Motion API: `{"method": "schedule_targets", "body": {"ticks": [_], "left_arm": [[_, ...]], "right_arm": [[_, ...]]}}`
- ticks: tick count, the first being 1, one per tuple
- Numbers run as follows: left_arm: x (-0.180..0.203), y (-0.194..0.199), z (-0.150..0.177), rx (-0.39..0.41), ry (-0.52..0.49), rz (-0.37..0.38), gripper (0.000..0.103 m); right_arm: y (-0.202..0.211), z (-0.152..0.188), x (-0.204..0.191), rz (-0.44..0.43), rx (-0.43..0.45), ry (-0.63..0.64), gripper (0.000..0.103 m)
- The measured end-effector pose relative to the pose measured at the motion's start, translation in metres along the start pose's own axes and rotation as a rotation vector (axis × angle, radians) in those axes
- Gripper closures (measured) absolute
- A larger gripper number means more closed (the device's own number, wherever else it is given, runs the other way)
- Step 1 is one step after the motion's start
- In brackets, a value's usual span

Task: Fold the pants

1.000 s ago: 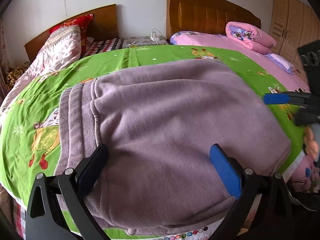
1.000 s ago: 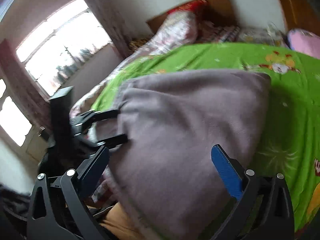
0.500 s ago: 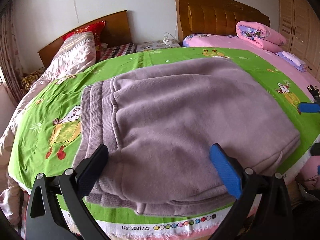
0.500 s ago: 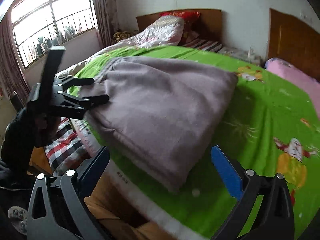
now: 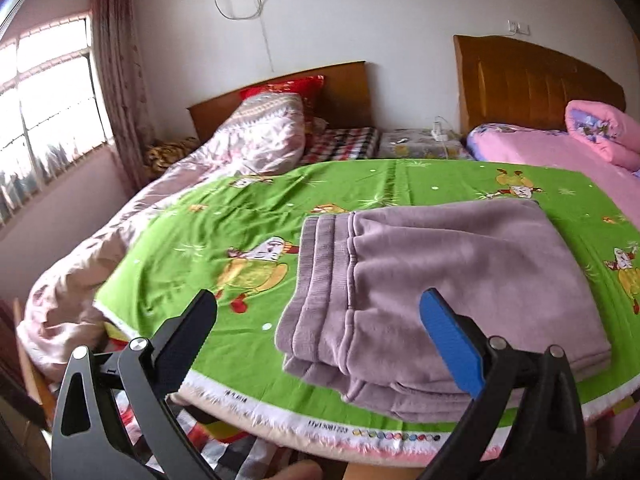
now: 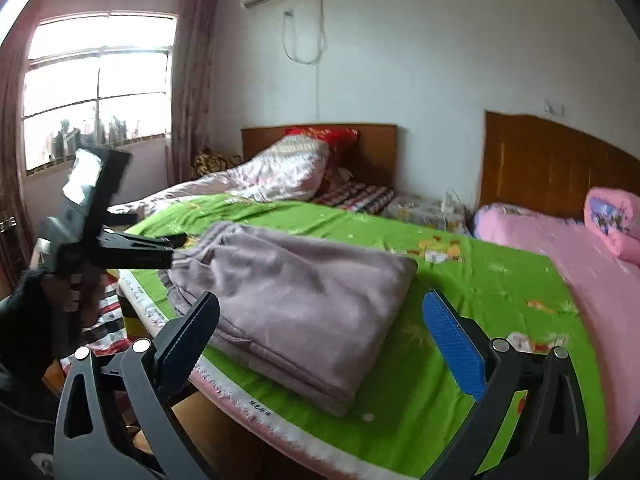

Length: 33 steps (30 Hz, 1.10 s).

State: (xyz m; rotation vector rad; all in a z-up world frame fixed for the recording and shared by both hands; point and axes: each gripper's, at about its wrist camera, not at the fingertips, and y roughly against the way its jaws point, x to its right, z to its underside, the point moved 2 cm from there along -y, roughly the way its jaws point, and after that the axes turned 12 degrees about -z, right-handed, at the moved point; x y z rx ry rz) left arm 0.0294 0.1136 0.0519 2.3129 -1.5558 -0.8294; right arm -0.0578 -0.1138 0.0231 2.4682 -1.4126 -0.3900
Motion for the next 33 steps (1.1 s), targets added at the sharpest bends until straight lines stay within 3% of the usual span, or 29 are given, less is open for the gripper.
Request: {"method": "schedule_targets", "body": {"ticks": [3, 6, 11, 18, 33], "left_arm": [[0.007, 0.016, 0.007, 0.049, 0.028, 0.023, 0.001], [0.016, 0.029, 0.020, 0.072, 0.076, 0.105, 0.001], [0.025, 0.047, 0.036, 0.111, 0.150, 0.175, 0.001], [0.035, 0.062, 0.044, 0.167, 0.118, 0.180, 0.001], [0.043, 0.056, 0.051, 0.149, 0.071, 0.181, 0.001]], "right_arm": [[-0.017, 0.012, -0.003, 0.011, -0.038, -0.043, 0.004], [-0.026, 0.023, -0.010, 0.028, -0.064, -0.053, 0.004], [-0.025, 0.038, -0.016, 0.064, -0.085, -0.030, 0.004], [-0.019, 0.044, -0.008, 0.078, -0.075, -0.071, 0.004], [-0.015, 0.049, -0.005, 0.101, -0.086, -0.086, 0.004]]}}
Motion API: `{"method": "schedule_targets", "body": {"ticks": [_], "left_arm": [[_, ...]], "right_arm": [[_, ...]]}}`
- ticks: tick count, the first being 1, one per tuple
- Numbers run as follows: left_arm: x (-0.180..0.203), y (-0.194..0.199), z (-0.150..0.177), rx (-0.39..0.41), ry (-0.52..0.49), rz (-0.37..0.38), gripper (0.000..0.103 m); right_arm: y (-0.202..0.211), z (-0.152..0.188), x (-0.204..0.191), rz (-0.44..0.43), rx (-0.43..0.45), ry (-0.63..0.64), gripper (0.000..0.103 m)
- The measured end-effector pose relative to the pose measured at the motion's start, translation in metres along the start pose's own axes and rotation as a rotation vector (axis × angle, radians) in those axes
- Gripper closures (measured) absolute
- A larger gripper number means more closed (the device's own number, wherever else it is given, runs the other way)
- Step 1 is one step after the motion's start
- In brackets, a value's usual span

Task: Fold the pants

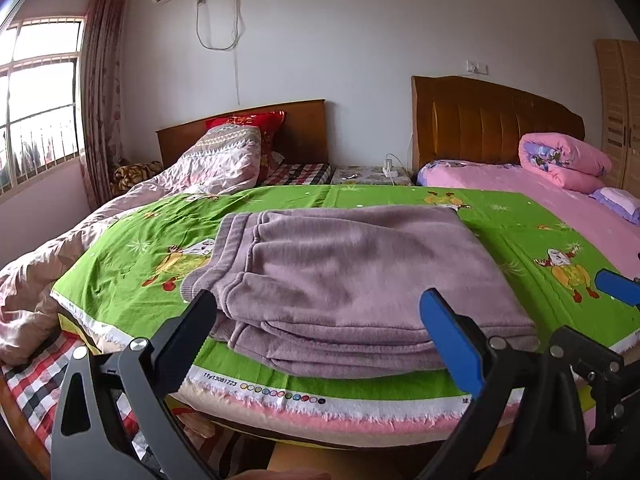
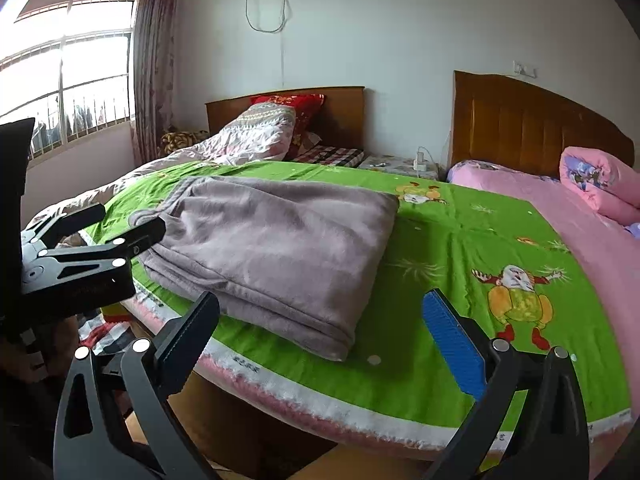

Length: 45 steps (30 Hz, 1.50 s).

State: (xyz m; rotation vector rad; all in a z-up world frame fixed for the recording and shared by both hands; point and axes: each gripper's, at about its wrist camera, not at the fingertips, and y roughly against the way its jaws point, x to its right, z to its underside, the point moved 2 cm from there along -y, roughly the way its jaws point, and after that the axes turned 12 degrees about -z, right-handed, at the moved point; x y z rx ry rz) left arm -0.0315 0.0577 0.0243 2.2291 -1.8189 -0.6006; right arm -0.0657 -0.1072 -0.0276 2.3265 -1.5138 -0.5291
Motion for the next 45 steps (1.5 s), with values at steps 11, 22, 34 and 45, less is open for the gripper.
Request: {"method": "schedule_targets", "body": {"ticks": [11, 22, 34, 45], "left_arm": [[0.0027, -0.0009, 0.0031, -0.002, -0.013, 0.012, 0.001], [0.0023, -0.0015, 0.0034, -0.005, -0.010, 0.012, 0.001], [0.0024, -0.0016, 0.0035, -0.005, -0.011, 0.010, 0.001], [0.0020, -0.0022, 0.0058, -0.009, -0.015, 0.013, 0.001]], "right_arm": [[0.0020, 0.0048, 0.0036, 0.003, -0.007, -0.011, 0.004], [0.0018, 0.0045, 0.0036, 0.004, -0.005, -0.015, 0.004], [0.0012, 0.0044, 0.0041, 0.005, -0.003, -0.018, 0.004], [0.0013, 0.0045, 0.0041, 0.003, -0.005, -0.020, 0.004]]}}
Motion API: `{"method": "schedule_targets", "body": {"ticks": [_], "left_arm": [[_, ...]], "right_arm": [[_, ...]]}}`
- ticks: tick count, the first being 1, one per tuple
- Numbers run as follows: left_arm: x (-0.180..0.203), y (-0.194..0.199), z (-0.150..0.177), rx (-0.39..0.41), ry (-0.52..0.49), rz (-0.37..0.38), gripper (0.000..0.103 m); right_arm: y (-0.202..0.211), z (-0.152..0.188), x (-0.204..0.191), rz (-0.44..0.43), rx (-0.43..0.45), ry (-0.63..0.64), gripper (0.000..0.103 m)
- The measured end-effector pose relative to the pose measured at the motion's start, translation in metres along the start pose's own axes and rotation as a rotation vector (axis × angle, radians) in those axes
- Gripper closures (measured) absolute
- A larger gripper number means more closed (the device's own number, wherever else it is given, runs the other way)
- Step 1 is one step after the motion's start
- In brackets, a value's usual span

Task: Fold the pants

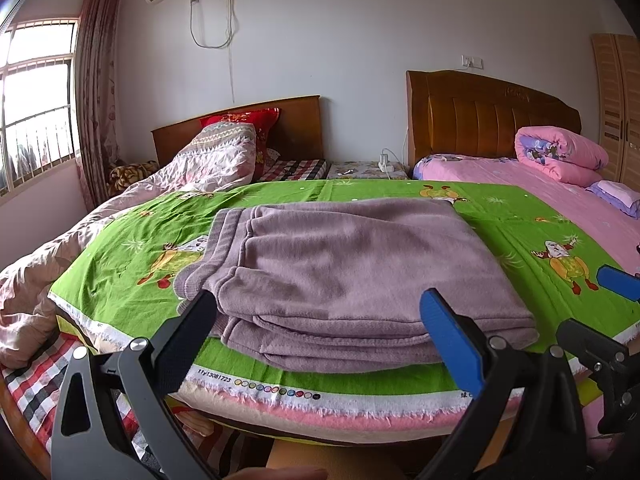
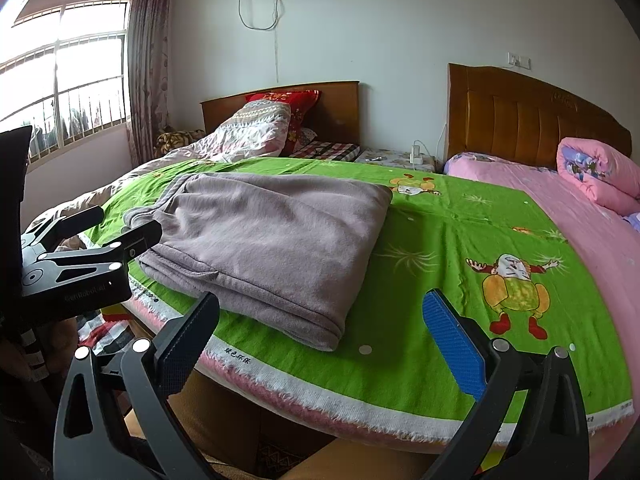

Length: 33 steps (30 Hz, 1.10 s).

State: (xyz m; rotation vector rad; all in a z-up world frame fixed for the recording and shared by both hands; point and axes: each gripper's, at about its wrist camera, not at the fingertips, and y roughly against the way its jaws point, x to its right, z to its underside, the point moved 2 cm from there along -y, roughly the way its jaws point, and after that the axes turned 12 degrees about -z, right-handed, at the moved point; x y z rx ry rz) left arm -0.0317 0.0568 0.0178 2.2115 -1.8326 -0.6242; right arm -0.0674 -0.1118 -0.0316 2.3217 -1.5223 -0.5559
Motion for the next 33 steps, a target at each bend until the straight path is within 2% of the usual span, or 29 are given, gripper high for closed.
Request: {"method": "schedule_targets", "body": {"ticks": [33], "left_arm": [[-0.0011, -0.0014, 0.0017, -0.004, -0.001, 0.003, 0.001]], "right_arm": [[-0.0008, 0.0020, -0.0022, -0.001, -0.002, -0.006, 0.004]]}}
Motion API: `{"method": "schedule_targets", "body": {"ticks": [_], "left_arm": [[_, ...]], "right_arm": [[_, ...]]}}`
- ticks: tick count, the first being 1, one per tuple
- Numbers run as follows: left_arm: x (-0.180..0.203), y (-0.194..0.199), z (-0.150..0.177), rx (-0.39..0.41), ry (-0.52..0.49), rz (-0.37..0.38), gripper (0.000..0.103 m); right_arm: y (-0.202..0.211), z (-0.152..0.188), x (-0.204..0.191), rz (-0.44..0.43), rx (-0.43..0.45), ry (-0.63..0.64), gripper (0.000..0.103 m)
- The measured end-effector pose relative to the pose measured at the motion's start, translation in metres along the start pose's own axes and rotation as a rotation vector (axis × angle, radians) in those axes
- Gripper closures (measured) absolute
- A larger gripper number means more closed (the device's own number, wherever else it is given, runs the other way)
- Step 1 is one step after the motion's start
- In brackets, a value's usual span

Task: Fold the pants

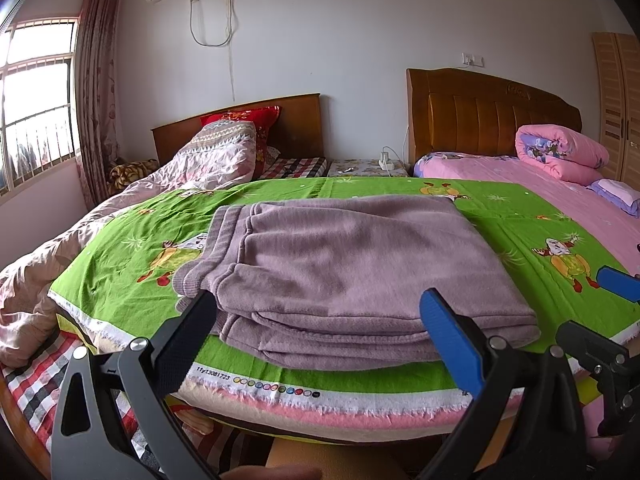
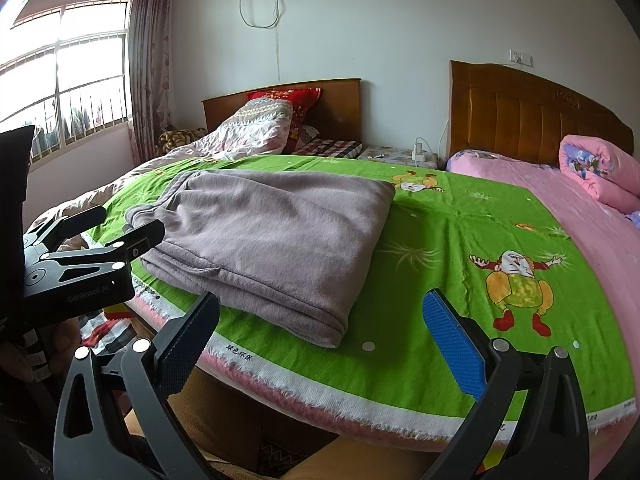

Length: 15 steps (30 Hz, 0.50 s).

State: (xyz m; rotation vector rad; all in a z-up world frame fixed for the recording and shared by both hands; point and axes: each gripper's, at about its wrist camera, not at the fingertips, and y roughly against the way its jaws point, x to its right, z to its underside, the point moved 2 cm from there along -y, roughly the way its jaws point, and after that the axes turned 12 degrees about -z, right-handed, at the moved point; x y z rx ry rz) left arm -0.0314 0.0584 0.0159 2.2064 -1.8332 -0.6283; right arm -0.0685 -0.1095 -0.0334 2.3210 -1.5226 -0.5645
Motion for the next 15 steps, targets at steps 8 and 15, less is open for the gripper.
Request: {"method": "schedule_targets", "body": {"ticks": [8, 15], "left_arm": [[-0.006, -0.002, 0.005, -0.010, 0.022, -0.025, 0.001], [-0.011, -0.005, 0.002, -0.024, 0.020, -0.032, 0.001]], "right_arm": [[0.000, 0.001, -0.001, -0.001, -0.001, -0.002, 0.004], [0.003, 0.000, 0.001, 0.010, 0.012, 0.000, 0.004]]}}
